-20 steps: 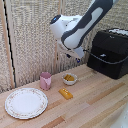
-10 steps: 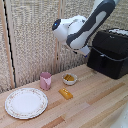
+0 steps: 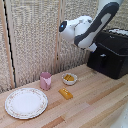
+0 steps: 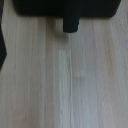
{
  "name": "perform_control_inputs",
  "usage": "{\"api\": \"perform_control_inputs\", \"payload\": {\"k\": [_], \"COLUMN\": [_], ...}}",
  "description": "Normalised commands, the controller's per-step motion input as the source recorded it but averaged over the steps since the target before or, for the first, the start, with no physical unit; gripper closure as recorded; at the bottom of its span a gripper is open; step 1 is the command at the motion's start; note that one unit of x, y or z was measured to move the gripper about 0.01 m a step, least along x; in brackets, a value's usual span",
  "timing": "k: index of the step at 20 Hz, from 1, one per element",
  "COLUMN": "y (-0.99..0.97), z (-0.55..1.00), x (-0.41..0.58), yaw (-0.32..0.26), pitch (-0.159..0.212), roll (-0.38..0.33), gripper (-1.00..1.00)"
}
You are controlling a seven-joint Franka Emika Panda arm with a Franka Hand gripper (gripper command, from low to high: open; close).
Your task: Carefully navigate your gripper to the air fryer's handle. Confidently seize the handle using your gripper. Gradually bring the handle toward yourself to access the air fryer.
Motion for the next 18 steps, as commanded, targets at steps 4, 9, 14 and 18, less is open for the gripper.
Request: {"api": "perform_control_inputs", "payload": {"k": [4,9,14,18], "y": [-0.70,-0.67,-0.66,-0.56], "z": [-0.15,-0.19,-0.19,-0.17], "x": [-0.199,-0.120,-0.062,-0.001], "yaw": [0.060,0.089,0.138,0.198], "pitch": [-0.022,-0.006,0.000,0.000], "roll": [0.008,0.033,0.044,0.038], "gripper": [-1.00,-1.00,-1.00,-1.00]}}
